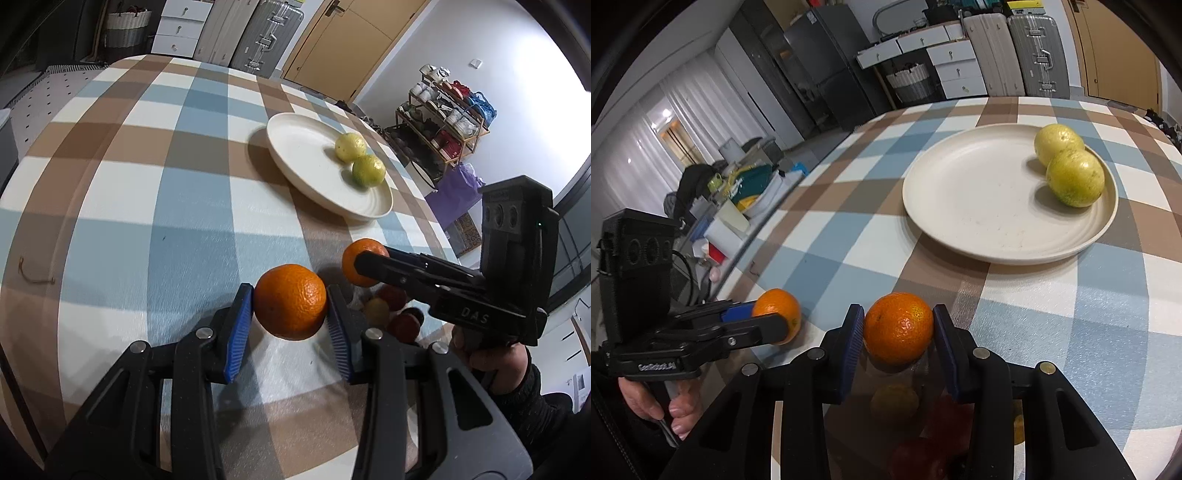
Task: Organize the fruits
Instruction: 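Grasp the other mandarin with the right tool while the left tool lifts its orange, then carry both oranges onto the white plate and open both tools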
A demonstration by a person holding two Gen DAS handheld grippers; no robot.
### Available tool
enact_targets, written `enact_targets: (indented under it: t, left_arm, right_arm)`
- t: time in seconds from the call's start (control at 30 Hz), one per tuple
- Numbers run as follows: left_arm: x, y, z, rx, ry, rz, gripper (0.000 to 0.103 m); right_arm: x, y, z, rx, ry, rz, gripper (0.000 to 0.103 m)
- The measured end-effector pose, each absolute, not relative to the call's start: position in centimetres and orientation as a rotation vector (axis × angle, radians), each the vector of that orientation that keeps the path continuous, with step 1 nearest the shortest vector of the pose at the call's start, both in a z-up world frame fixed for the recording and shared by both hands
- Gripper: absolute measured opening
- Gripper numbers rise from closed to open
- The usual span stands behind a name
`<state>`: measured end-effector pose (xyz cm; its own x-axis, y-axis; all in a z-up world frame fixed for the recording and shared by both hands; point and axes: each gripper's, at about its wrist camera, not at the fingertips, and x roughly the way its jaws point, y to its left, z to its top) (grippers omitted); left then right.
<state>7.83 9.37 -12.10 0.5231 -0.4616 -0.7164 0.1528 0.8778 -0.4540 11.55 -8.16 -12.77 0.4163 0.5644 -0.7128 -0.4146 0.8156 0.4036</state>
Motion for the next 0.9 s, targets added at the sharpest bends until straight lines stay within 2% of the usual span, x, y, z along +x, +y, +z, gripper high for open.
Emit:
enact_targets:
  t: [0.5, 0.9]
  left_arm:
    - [13.3, 6.6, -9.2, -0.34, 0.918, -0.421, 0.037]
    - [20.3, 4.0, -7.6, -0.333, 0.91, -0.443, 0.037]
  right_arm:
    - [13.1, -11.7, -8.9, 0.284, 0.862, 0.674, 0.038]
    - [18.4, -13.4, -7.7, 0.344, 0.837, 0.684, 0.038]
